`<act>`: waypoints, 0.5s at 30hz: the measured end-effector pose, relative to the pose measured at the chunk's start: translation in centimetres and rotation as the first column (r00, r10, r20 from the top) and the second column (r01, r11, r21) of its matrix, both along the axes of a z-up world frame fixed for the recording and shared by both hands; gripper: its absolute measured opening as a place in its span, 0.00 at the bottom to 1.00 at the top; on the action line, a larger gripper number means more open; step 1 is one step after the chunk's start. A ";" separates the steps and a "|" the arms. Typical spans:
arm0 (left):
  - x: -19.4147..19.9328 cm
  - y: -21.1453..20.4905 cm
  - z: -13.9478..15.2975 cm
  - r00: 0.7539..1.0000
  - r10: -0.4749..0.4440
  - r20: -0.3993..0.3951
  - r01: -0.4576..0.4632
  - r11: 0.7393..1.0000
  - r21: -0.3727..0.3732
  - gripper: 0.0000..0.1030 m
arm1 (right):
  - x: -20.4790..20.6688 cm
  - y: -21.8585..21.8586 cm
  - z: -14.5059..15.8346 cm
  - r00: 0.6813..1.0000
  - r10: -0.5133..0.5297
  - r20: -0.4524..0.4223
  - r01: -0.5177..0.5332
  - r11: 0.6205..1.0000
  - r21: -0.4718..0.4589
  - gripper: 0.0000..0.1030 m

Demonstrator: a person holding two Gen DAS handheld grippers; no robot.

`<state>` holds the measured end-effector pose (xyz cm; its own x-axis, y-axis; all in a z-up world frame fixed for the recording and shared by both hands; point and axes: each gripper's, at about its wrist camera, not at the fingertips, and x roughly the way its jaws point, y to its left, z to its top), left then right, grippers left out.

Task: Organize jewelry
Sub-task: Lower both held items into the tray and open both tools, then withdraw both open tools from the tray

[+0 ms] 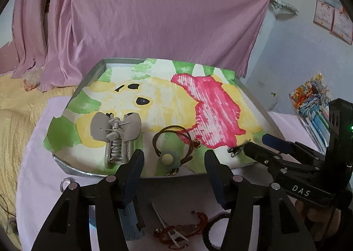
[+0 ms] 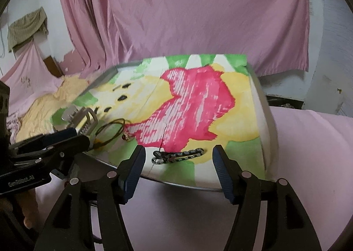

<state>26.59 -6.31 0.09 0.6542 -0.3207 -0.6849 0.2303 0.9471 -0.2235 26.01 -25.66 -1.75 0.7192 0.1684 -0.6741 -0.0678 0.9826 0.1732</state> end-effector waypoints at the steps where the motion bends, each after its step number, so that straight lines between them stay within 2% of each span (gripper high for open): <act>1: -0.2 0.1 0.1 1.000 0.003 0.007 -0.003 1.000 -0.007 0.53 | -0.3 -0.1 0.2 1.000 -0.007 0.016 0.007 1.000 0.006 0.61; 2: -0.4 0.2 0.2 1.000 0.007 0.015 -0.006 1.000 -0.012 0.54 | -0.7 -0.3 0.5 0.999 -0.016 0.036 0.016 1.000 0.012 0.64; 4: -1.1 0.4 0.5 0.999 0.020 0.040 -0.019 1.000 -0.017 0.65 | -1.5 -0.5 0.9 0.997 -0.033 0.068 0.031 0.999 0.022 0.64; 6: -1.8 0.6 0.8 0.996 0.042 0.077 -0.040 0.999 -0.022 0.71 | -2.3 -0.7 1.3 0.994 -0.047 0.100 0.044 0.998 0.032 0.68; 8: -2.6 1.0 1.2 0.992 0.061 0.110 -0.058 0.998 -0.028 0.75 | -3.3 -0.9 1.6 0.989 -0.062 0.133 0.056 0.997 0.043 0.75; 11: -3.8 1.6 1.7 0.984 0.091 0.154 -0.087 0.996 -0.035 0.79 | -4.8 -1.0 2.1 0.981 -0.078 0.179 0.068 0.996 0.061 0.78; 13: -4.7 2.0 1.9 0.976 0.115 0.183 -0.110 0.993 -0.035 0.88 | -5.8 -1.0 2.4 0.974 -0.085 0.210 0.073 0.995 0.067 0.83; 15: -5.8 2.5 2.1 0.966 0.137 0.221 -0.131 0.991 -0.039 0.92 | -7.0 -0.9 2.7 0.966 -0.093 0.241 0.079 0.995 0.068 0.86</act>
<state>20.80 -3.80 2.19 0.8273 -0.2342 -0.5105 0.1480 0.9677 -0.2040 18.96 -26.58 0.94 0.8738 0.1315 -0.4682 -0.0300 0.9755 0.2179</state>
